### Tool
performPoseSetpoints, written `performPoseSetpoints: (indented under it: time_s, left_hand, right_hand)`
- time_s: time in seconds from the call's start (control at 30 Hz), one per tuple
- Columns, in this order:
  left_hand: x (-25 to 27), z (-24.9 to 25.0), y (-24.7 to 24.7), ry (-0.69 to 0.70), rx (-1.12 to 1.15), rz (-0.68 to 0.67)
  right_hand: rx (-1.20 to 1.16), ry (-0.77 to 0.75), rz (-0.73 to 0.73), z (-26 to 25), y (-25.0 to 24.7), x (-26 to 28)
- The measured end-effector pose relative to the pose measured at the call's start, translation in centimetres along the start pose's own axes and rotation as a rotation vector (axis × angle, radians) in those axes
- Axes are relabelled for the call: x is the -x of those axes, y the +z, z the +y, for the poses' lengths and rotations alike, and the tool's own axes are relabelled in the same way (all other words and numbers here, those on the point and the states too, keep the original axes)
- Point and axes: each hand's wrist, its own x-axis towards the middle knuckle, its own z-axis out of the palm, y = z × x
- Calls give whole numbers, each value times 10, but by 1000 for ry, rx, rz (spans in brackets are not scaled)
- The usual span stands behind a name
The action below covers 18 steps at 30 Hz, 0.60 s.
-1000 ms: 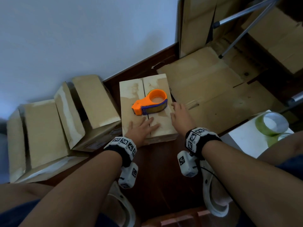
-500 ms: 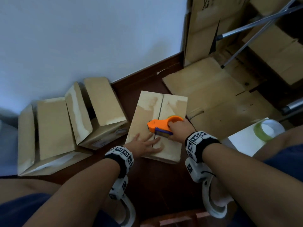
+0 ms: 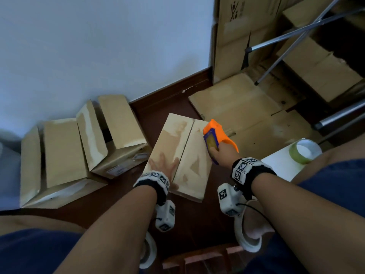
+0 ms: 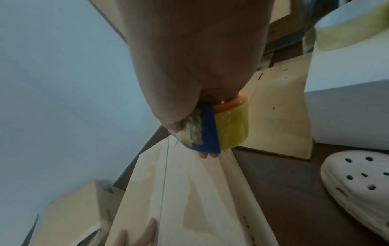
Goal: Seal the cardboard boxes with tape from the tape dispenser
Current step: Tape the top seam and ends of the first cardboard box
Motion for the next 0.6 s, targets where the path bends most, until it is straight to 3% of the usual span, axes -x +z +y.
performPoseSetpoints:
  time_s: [0.2, 0.37, 0.47, 0.53, 0.6]
  left_hand:
    - [18, -11, 13, 81, -57, -83]
    - [21, -30, 6, 283, -278, -141]
    - [8, -34, -12, 324, -396, -124]
    - [-3, -36, -29, 273, -398, -54]
    - [-10, -33, -40, 67, -205, 79]
  right_hand:
    - [-63, 44, 209, 9, 0, -3]
    - [98, 132, 153, 13, 5, 5]
    - [45, 124, 123, 23, 10, 8]
    - [-34, 86, 93, 33, 8, 2]
    - [-200, -24, 211, 41, 8, -5]
